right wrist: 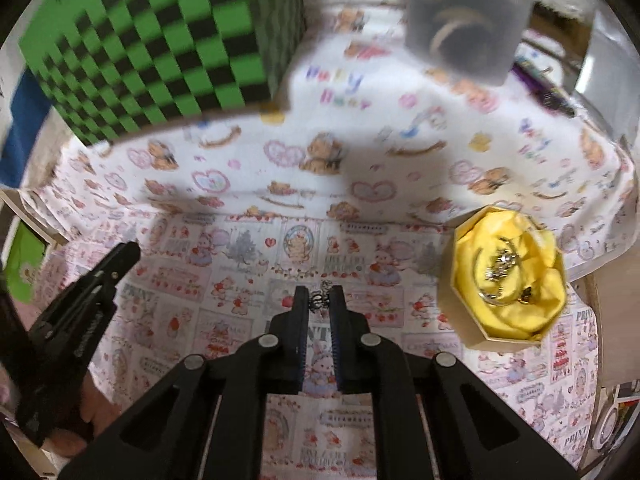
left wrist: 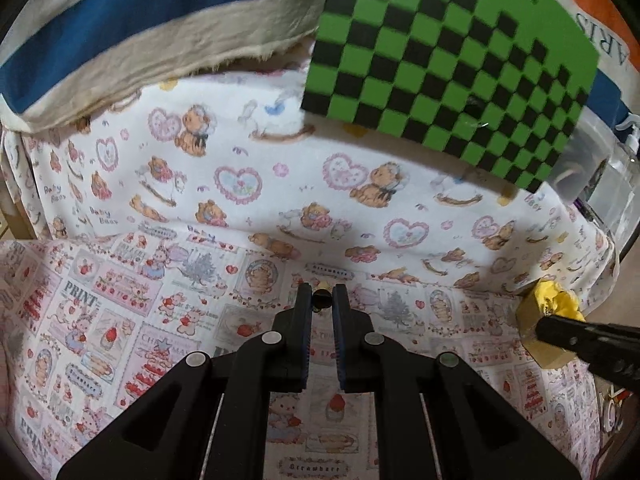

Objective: Organize jewelry
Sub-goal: 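Hold the charm in the left tool while the right tool grasps the silver earrings, then carry the charm and earrings over the yellow box and open both tools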

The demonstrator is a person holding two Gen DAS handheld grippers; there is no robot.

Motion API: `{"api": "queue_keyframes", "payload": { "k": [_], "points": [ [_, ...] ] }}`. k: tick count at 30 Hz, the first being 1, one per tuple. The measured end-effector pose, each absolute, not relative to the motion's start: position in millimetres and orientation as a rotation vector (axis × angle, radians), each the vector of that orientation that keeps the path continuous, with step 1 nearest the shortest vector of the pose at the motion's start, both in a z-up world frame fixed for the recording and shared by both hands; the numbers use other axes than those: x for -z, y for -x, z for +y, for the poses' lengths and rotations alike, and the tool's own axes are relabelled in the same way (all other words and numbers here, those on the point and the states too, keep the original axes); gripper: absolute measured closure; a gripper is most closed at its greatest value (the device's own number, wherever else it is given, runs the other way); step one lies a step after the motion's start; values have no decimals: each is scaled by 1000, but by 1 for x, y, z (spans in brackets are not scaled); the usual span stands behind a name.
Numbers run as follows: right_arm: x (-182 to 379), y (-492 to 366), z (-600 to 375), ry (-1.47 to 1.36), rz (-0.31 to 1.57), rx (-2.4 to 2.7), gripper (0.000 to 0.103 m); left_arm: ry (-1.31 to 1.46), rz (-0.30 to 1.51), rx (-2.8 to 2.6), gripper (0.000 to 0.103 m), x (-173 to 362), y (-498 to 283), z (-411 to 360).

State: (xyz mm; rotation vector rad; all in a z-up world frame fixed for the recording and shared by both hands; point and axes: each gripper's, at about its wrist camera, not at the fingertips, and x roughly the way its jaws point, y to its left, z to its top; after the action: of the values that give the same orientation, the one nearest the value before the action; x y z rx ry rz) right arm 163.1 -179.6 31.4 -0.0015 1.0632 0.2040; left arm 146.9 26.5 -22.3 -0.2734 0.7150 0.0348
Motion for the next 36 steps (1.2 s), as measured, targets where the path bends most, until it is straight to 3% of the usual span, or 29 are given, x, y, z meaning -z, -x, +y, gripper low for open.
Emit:
{"api": "queue_keyframes", "payload": {
  "k": [16, 28, 36],
  "points": [
    [-74, -124, -217, -63, 837, -277, 94, 88, 571, -35, 94, -12, -114, -17],
    [-88, -84, -254, -55, 547, -262, 94, 16, 497, 6, 94, -50, -85, -48],
    [-93, -71, -290, -52, 406, -275, 94, 101, 489, 82, 94, -81, -92, -56]
  ]
}}
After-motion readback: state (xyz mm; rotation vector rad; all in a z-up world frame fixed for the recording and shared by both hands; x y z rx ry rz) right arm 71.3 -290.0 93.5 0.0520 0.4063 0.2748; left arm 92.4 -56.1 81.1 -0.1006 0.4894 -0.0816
